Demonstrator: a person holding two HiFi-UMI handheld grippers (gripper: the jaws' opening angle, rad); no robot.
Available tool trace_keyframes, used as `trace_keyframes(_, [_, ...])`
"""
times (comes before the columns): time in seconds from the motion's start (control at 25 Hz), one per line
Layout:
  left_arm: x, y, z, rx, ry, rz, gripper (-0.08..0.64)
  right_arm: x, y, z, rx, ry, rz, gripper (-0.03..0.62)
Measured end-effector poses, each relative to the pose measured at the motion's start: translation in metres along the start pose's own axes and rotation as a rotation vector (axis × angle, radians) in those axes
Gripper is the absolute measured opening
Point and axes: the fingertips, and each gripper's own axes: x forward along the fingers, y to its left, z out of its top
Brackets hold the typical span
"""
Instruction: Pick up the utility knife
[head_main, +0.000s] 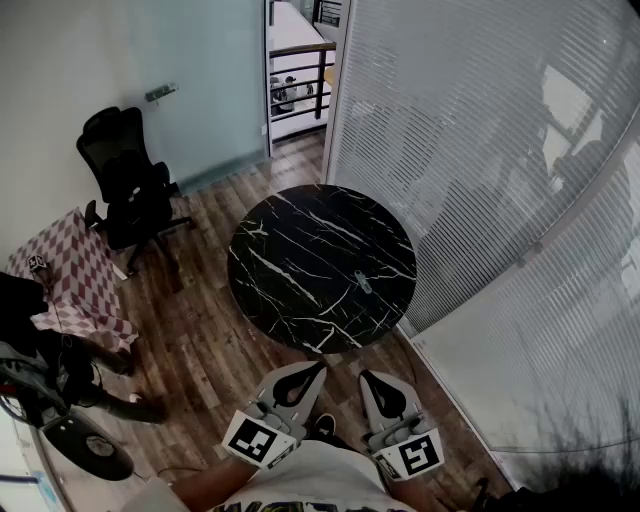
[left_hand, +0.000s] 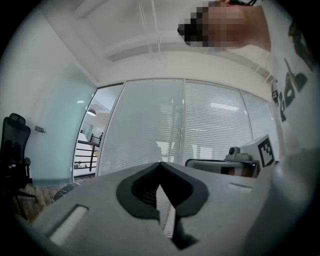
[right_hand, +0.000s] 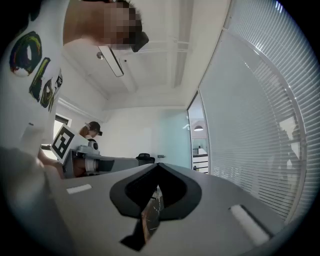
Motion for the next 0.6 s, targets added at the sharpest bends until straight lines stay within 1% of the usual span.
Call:
trace_keyframes(0.24, [0.015, -0.005, -0.003, -0.009, 0.01, 0.007, 0.005, -0.005, -0.016, 0.0, 0.0, -0.005, -0.001, 0.002])
trace_keyframes(0.48, [0.034, -0.019, -0.007, -0.01, 0.016, 0.014, 0.005, -0.017, -0.031, 0.004, 0.029, -0.03, 0.034, 0.003])
trace_keyframes(0.6, [0.044, -0.027, -0.011, -0.014, 0.018, 0.018, 0.005, -0.023, -0.042, 0.003, 0.024, -0.023, 0.039, 0.003])
